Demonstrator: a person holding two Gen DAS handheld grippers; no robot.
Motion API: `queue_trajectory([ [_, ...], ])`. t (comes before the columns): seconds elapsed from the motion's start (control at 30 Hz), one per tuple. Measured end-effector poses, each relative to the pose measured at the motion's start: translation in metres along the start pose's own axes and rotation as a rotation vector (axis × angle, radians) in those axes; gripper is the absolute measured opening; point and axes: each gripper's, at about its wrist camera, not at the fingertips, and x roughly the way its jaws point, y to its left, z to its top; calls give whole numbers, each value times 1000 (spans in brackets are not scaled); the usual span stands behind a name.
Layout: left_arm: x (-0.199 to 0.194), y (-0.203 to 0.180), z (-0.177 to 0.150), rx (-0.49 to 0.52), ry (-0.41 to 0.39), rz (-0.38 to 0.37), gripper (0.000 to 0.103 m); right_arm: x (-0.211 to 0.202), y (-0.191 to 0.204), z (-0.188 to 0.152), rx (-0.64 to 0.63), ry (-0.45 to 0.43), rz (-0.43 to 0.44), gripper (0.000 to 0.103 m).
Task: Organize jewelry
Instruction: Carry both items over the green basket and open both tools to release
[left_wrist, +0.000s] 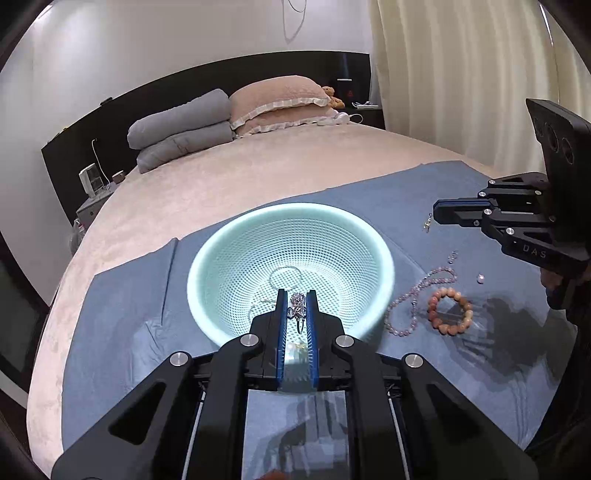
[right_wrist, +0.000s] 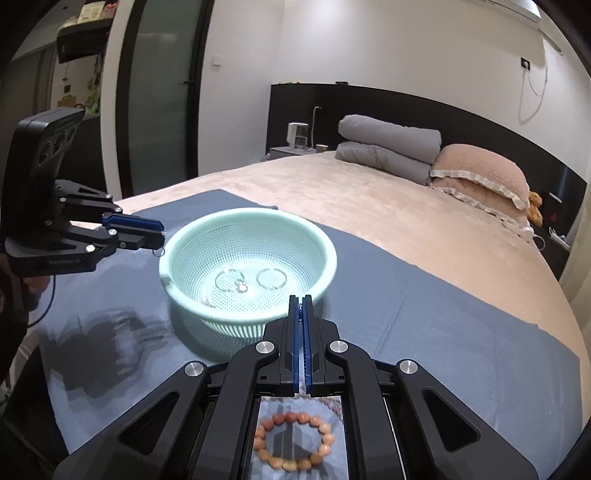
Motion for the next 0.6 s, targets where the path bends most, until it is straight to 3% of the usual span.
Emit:
queue_trajectory([
  [0.3,47,33,2,-39,45,-15,10,60,10,29,-35,38,70,2],
  [0.6,72,40,-3,-45,72,-34,10,92,11,27,-31,86,82,2],
])
